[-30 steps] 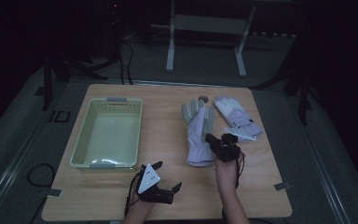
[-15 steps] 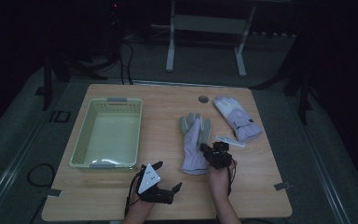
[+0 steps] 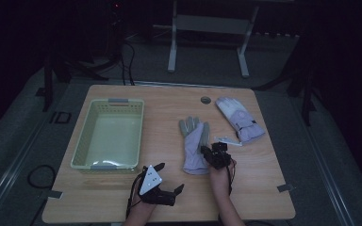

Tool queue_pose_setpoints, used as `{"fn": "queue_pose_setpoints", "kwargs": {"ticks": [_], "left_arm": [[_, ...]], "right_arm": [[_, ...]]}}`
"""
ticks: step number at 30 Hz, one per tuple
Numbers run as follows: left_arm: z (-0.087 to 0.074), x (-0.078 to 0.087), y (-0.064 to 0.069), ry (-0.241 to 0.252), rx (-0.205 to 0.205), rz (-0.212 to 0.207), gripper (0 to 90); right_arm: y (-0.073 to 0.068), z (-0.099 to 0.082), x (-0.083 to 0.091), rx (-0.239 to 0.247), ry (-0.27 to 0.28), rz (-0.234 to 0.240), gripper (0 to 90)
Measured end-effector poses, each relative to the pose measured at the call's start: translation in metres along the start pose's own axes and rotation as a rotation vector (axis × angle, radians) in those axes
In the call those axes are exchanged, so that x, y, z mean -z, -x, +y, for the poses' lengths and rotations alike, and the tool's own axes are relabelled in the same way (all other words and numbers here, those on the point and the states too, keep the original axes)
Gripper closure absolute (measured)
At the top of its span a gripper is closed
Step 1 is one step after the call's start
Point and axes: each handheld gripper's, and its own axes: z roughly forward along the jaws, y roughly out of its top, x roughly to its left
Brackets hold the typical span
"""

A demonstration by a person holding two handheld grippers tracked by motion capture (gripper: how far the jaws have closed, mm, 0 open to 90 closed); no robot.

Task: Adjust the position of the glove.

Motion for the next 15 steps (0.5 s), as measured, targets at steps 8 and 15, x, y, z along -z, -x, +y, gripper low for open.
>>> {"fn": "queue_pose_setpoints", "kwargs": {"ticks": [8,15], "left_arm": [[0.000,0.000,0.000,0.000,0.002,-0.001,0.0],[0.000,0.000,0.000,-0.001,0.003,-0.001,0.0]], "right_arm": [[-0.002,0.006,0.003,0.076,-0.006,-0.043,59.6],[0.004,0.018,0.019,0.161,0.005,-0.011,44.6]]}}
